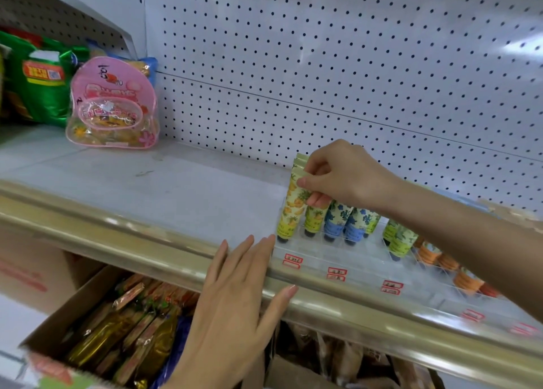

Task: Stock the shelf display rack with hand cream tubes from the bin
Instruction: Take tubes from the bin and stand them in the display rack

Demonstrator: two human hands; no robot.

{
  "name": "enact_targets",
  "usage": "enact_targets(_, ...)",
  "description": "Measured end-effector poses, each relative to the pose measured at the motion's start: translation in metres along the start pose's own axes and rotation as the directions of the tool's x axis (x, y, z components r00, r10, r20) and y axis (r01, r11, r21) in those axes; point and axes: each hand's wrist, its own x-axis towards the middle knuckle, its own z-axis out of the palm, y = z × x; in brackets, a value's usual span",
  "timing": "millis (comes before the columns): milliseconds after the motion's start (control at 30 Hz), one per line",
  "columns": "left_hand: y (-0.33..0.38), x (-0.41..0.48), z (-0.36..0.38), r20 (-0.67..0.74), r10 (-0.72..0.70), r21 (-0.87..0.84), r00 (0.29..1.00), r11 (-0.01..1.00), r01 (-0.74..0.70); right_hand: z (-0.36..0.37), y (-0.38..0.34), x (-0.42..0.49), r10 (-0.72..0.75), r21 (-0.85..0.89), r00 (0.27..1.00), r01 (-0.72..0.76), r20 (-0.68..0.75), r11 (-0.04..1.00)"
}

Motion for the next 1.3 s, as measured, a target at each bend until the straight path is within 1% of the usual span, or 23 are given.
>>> enact_targets(233, 0.000, 0.000, 0.002, 0.005, 0.005, 0.049, 1.000, 0.999, -0.005, -0.003, -0.001, -0.002, -0.009, -0.021, 1.000, 0.009, 0.018, 1.000)
enact_targets(533, -0.001, 0.000, 0.000, 0.023, -0.001, 0.043, 1.000, 0.999, 0.000, -0.003, -0.002, -0.003, -0.005, -0.067, 1.000, 0.007, 0.022, 0.998)
enact_targets(733, 0.006, -0.001, -0.006, 0.016, -0.011, 0.001, 1.000, 1.000, 0.011, -0.003, 0.001, -0.007, -0.002, -0.065, 1.000, 0.003, 0.018, 0.998)
enact_targets(800, 0.011, -0.002, -0.007, 0.004, -0.012, 0.021, 1.000, 1.000, 0.012, -0.004, 0.002, -0.009, -0.008, -0.093, 1.000, 0.008, 0.004, 0.996)
enact_targets(900, 0.018, -0.005, -0.008, 0.013, -0.028, 0.064, 1.000, 0.998, 0.027, -0.010, 0.002, -0.017, -0.045, -0.195, 0.998, 0.037, -0.037, 0.980)
enact_targets(1000, 0.025, -0.013, -0.007, 0.033, -0.028, 0.165, 0.999, 0.986, 0.022, -0.021, 0.004, -0.036, -0.083, -0.274, 0.995, 0.066, -0.053, 0.960)
enact_targets(1100, 0.034, -0.020, -0.009, 0.064, 0.000, 0.256, 0.998, 0.967, -0.016, -0.034, 0.011, -0.064, -0.185, -0.396, 0.982, 0.178, 0.021, 0.901)
enact_targets(1200, 0.046, -0.030, -0.010, 0.079, 0.073, 0.323, 0.994, 0.942, -0.095, -0.039, 0.029, -0.104, -0.292, -0.570, 0.943, 0.330, 0.161, 0.752)
enact_targets(1233, 0.050, -0.035, -0.011, 0.072, 0.093, 0.329, 0.993, 0.938, -0.111, -0.037, 0.037, -0.120, -0.303, -0.615, 0.933, 0.356, 0.193, 0.703)
enact_targets(1300, 0.061, -0.047, -0.013, 0.087, 0.138, 0.331, 0.987, 0.930, -0.159, -0.027, 0.055, -0.153, -0.324, -0.657, 0.921, 0.383, 0.217, 0.650)
